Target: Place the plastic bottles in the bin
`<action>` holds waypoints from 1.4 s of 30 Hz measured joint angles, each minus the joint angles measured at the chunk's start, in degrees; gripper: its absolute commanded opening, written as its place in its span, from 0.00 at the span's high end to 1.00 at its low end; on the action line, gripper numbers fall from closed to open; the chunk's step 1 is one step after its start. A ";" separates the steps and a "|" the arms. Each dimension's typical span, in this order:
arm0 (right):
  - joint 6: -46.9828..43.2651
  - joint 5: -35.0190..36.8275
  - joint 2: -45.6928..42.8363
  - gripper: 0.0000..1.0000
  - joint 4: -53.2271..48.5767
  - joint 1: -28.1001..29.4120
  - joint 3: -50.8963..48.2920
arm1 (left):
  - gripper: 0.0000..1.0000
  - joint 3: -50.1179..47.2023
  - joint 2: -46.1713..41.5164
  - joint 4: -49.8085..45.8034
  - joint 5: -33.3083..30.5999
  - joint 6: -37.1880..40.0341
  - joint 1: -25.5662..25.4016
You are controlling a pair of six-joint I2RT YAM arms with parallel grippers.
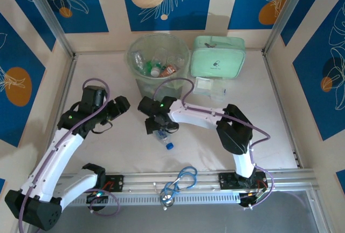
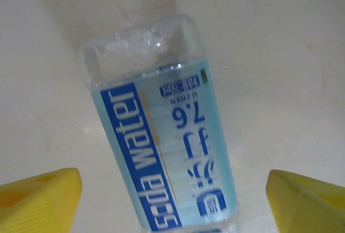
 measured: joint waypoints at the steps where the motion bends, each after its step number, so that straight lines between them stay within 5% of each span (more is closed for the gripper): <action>1: -0.15 0.24 0.87 0.15 -0.33 0.15 0.50 | 0.18 -0.17 -0.07 0.26 0.02 0.00 0.02; 16: 0.94 1.77 1.49 0.40 -2.89 1.86 -1.03 | 0.17 -0.94 -0.02 2.58 1.46 0.00 0.52; 24: 1.44 3.06 -21.40 0.41 -0.98 2.95 -7.54 | 0.13 -0.07 -0.55 8.48 6.03 0.61 0.61; 32: 3.32 0.57 -46.45 0.39 9.33 -2.47 -14.62 | 0.03 0.50 -0.96 28.06 19.17 -2.99 -0.74; 42: 9.49 -11.28 -59.28 0.38 27.19 -18.88 -23.74 | 0.01 1.70 9.79 58.27 32.13 -9.01 -17.84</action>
